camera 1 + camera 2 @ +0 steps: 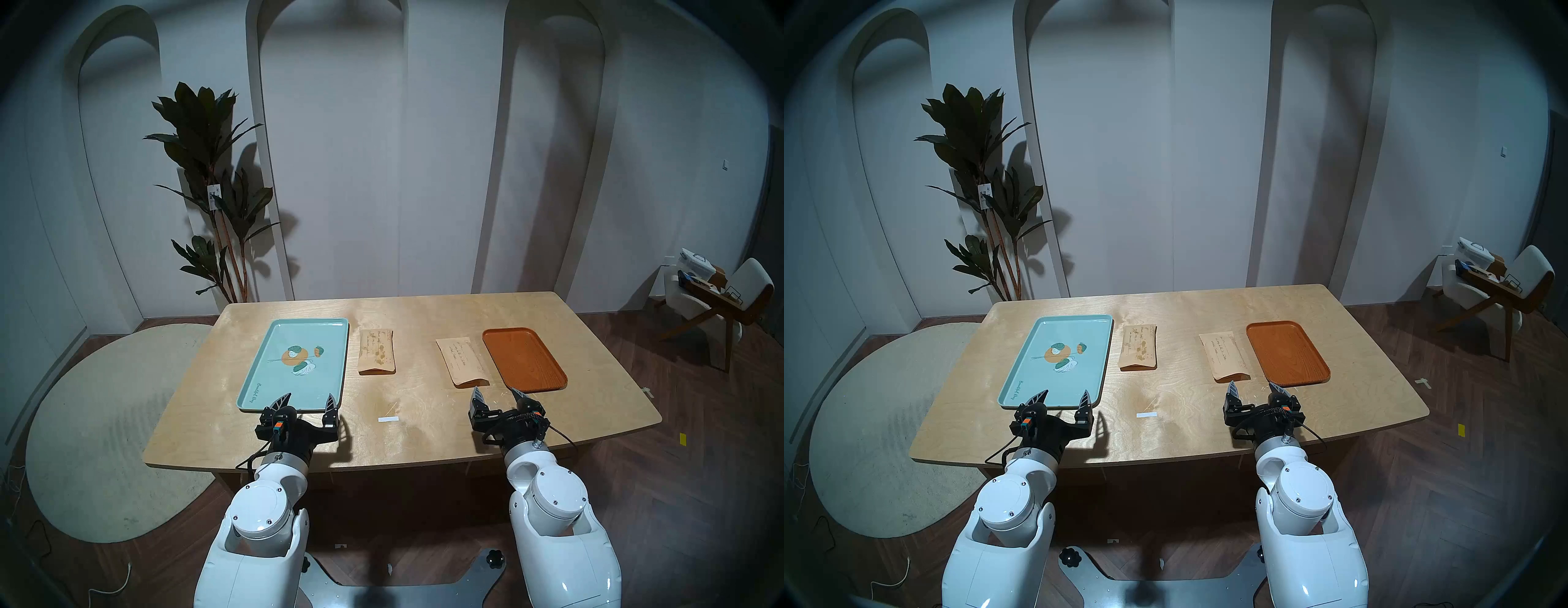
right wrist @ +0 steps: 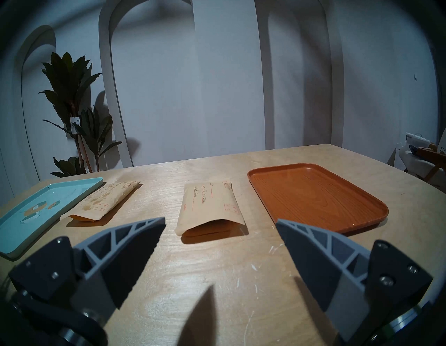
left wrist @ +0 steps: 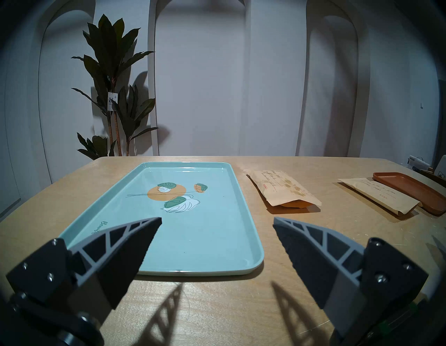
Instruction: Sort the mail into the trays, one tray per recipient
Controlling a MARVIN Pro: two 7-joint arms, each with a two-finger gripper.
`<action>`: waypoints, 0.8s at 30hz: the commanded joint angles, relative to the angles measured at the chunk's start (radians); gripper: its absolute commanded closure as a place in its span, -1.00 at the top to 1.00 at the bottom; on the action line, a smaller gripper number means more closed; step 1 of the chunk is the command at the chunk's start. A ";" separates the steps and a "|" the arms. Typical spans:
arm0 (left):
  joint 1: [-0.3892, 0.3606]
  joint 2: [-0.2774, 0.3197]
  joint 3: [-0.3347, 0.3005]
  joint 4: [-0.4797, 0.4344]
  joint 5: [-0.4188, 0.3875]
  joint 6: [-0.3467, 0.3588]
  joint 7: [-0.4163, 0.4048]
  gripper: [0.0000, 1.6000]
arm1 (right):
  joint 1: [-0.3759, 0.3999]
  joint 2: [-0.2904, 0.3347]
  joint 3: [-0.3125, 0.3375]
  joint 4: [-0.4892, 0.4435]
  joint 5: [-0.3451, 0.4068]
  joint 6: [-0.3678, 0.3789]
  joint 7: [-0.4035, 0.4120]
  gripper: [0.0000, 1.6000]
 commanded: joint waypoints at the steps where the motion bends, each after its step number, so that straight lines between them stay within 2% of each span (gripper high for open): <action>1: -0.004 0.000 0.000 -0.018 0.001 -0.003 0.001 1.00 | 0.036 -0.025 0.009 -0.033 0.073 0.045 0.020 1.00; 4: -0.004 0.000 0.000 -0.017 0.001 -0.004 0.001 1.00 | 0.060 -0.027 0.014 -0.036 0.157 0.119 0.025 1.00; 5: -0.004 0.000 0.000 -0.017 0.001 -0.004 0.001 1.00 | 0.082 -0.029 0.022 -0.028 0.213 0.170 0.027 1.00; 7: -0.004 0.000 0.000 -0.017 0.001 -0.004 0.001 1.00 | 0.093 -0.029 0.025 -0.021 0.224 0.184 0.024 1.00; 17: -0.004 0.000 0.000 -0.017 0.001 -0.004 0.001 1.00 | 0.188 -0.030 0.056 0.030 0.440 0.345 -0.005 1.00; 24: -0.004 0.000 0.000 -0.017 0.001 -0.004 0.001 1.00 | 0.253 -0.025 0.069 0.106 0.599 0.430 -0.080 1.00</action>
